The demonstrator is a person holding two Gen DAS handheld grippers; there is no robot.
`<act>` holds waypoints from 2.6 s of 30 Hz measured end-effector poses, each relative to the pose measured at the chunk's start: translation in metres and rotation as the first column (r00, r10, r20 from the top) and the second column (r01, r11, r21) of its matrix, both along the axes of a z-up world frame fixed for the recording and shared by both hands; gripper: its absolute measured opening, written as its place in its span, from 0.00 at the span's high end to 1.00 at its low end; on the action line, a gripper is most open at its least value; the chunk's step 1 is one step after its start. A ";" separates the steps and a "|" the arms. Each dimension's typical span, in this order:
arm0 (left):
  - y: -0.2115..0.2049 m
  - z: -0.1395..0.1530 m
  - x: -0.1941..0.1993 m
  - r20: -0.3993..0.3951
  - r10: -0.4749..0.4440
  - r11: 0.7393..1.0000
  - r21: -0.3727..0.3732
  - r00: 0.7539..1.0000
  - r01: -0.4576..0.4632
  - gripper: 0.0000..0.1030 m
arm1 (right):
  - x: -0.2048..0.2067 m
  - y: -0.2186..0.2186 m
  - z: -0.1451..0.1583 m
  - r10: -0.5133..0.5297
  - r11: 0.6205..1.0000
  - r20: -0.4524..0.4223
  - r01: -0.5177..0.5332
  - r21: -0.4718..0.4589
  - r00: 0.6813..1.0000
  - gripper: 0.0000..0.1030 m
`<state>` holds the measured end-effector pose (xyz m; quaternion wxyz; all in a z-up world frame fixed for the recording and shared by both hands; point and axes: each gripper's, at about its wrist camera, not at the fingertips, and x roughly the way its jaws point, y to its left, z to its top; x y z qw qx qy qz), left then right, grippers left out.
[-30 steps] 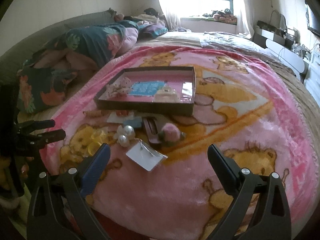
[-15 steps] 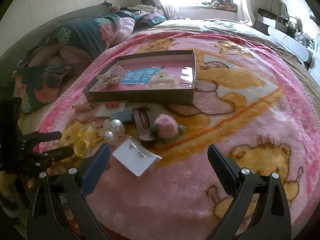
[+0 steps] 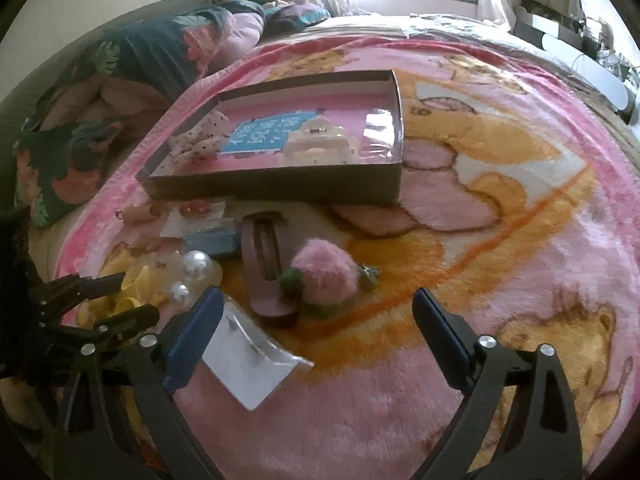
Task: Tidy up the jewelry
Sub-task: 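Grasp the bag of yellow rings with the left tool while the right tool grasps the pink pom-pom clip, then carry the yellow-ring bag over the box with the left tool while the right tool carries the pom-pom clip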
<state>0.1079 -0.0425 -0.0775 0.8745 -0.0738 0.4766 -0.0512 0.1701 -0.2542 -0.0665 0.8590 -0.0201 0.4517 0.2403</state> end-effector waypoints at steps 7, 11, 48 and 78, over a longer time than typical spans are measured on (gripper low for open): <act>-0.004 -0.002 0.003 0.015 -0.034 0.999 -0.006 0.999 0.034 0.61 | 0.015 -0.004 -0.014 -0.008 0.999 -0.054 0.010 0.034 0.999 0.23; -0.002 -0.001 0.002 0.019 -0.039 0.999 -0.012 0.999 0.039 0.63 | 0.020 -0.009 -0.018 0.001 0.996 -0.082 0.007 0.090 0.997 0.36; 0.008 0.083 0.010 0.122 -0.037 0.999 -0.009 0.992 0.038 0.63 | 0.004 -0.038 0.109 -0.041 0.991 0.145 0.022 0.132 0.989 0.53; 0.027 0.133 0.101 0.188 0.028 1.000 0.002 0.982 -0.029 0.63 | 0.073 0.001 0.138 0.015 0.987 0.243 -0.053 0.152 0.970 0.53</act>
